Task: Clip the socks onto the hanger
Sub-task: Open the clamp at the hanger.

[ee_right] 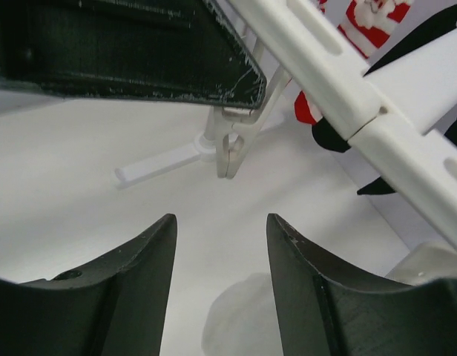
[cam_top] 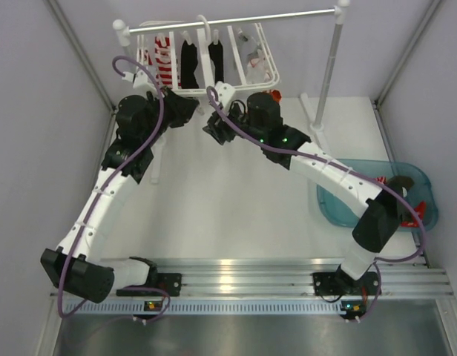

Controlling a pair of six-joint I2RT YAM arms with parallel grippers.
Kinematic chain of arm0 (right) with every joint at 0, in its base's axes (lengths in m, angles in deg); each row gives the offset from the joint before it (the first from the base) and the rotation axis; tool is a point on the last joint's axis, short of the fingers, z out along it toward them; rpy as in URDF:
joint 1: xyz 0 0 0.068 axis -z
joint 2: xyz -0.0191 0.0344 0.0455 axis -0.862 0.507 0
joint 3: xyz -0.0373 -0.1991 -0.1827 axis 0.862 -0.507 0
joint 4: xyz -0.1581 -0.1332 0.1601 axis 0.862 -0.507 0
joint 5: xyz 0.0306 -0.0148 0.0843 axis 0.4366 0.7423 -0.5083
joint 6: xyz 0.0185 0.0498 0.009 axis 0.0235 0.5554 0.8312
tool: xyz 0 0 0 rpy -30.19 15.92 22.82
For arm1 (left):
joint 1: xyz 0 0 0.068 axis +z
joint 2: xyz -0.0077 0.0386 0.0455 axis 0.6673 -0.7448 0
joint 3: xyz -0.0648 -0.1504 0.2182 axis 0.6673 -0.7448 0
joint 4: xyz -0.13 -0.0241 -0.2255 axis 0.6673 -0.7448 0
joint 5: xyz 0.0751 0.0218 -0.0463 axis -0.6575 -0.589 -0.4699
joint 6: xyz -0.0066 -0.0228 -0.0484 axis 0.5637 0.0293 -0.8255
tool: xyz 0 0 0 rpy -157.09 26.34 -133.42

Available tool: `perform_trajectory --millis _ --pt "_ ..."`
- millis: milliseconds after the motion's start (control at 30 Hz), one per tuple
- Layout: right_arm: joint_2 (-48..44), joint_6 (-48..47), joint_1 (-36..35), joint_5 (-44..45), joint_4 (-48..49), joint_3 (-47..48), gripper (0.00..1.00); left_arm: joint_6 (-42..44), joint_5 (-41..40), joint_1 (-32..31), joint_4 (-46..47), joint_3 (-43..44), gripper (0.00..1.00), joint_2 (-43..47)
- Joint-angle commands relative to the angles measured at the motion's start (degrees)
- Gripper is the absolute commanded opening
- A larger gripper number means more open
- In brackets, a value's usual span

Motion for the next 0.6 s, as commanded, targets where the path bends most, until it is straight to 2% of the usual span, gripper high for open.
perform_trajectory --millis 0,167,567 --pt "0.2 -2.5 -2.1 5.5 4.9 5.4 0.52 -0.9 -1.4 -0.5 -1.3 2.7 0.00 -0.8" --pt "2.5 -3.9 -3.3 9.3 6.6 7.8 0.52 -1.4 -1.4 -0.7 -1.3 2.8 0.00 -1.3" --pt "5.2 -10.2 -5.6 11.1 5.5 9.0 0.51 -1.3 -1.8 -1.6 -1.3 4.0 0.00 -2.1"
